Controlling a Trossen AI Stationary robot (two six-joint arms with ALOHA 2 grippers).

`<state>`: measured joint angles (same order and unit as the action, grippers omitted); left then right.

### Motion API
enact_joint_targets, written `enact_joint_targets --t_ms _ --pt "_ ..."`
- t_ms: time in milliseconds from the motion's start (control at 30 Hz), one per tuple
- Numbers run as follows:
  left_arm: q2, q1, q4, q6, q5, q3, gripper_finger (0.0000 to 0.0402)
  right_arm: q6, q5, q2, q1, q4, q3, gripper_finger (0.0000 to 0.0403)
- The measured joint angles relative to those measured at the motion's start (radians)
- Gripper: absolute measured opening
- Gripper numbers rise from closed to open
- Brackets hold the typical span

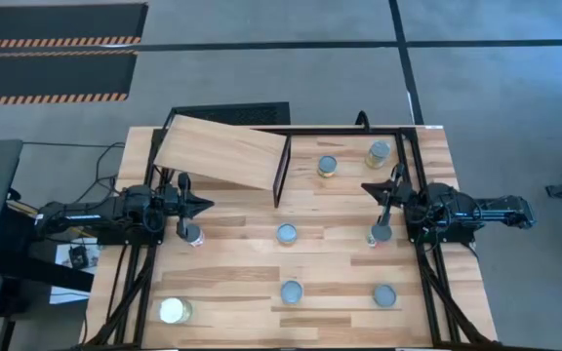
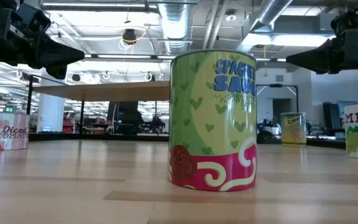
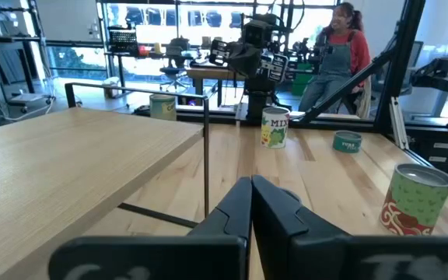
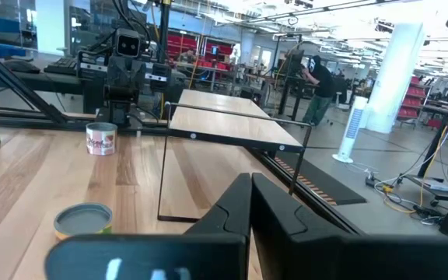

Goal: Pick and place cans onto a shelf

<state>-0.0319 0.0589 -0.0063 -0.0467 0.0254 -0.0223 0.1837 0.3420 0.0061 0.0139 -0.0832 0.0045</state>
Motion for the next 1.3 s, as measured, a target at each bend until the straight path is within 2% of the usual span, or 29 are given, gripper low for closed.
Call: enact_joint_targets --t_ms 1133,1300 --pt "0.0 0.0 0.015 0.005 0.002 0.0 0.0 0.002 0.001 0.0 0.0 -0.001 0.0 0.0033" --pt "0.0 0.0 0.016 -0.023 0.002 0.0 0.0 0.015 0.027 -0.001 0.009 -0.059 0.005 0.0033"
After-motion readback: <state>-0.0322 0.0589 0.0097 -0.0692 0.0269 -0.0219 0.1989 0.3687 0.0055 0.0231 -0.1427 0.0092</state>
